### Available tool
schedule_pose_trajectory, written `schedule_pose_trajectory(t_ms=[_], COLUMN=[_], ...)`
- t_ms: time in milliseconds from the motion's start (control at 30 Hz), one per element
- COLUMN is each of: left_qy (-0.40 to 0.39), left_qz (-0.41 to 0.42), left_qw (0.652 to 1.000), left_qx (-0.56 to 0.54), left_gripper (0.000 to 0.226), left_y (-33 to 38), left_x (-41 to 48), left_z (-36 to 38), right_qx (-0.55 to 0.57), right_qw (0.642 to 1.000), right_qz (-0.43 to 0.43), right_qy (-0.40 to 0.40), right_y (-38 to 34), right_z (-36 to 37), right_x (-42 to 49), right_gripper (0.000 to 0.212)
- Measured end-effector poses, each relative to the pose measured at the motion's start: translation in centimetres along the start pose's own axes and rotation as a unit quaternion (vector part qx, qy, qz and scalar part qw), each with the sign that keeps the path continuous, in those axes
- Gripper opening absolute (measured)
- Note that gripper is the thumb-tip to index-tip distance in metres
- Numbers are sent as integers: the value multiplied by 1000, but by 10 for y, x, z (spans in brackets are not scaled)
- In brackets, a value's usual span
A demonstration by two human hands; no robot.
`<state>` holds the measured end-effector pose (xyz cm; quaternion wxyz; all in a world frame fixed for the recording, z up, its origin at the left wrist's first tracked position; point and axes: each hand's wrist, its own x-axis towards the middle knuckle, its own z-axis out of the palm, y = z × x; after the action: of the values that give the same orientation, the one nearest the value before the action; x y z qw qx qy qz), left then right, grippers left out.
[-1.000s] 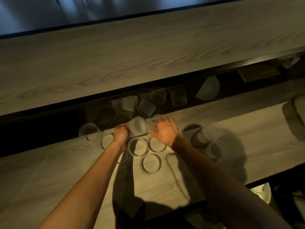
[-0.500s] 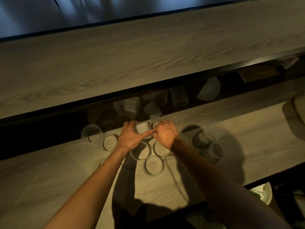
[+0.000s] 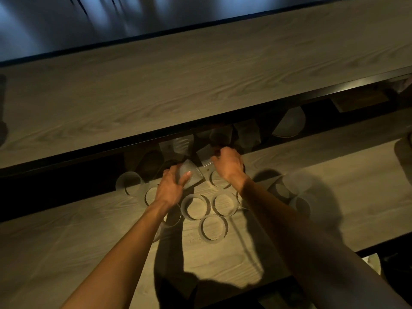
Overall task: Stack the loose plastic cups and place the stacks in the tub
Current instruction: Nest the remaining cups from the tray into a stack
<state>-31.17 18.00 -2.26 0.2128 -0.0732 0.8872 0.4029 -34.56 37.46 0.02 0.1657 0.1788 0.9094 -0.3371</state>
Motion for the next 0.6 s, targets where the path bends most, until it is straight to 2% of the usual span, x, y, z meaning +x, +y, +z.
schedule_pose_trajectory(t_ms=[100, 200, 267, 367, 600], left_qy=[-10, -39, -52, -72, -112], left_qz=[4, 15, 23, 33, 58], left_qw=[1000, 999, 998, 996, 986], left_qx=[-24, -17, -4, 33, 108], left_gripper=[56, 47, 41, 42, 59], left_y=[-3, -5, -6, -11, -12], left_x=[-3, -7, -10, -10, -13], left_z=[-5, -11, -16, -24, -36], right_qx=[-98, -210, -253, -266, -218], right_qw=[991, 955, 933, 922, 932], right_qz=[-82, -207, -252, -279, -288], right_qy=[31, 37, 36, 19, -29], right_y=[-9, -7, -1, 7, 18], right_z=[7, 23, 29, 33, 33], right_x=[-6, -13, -15, -20, -28], right_gripper=[19, 22, 24, 28, 18])
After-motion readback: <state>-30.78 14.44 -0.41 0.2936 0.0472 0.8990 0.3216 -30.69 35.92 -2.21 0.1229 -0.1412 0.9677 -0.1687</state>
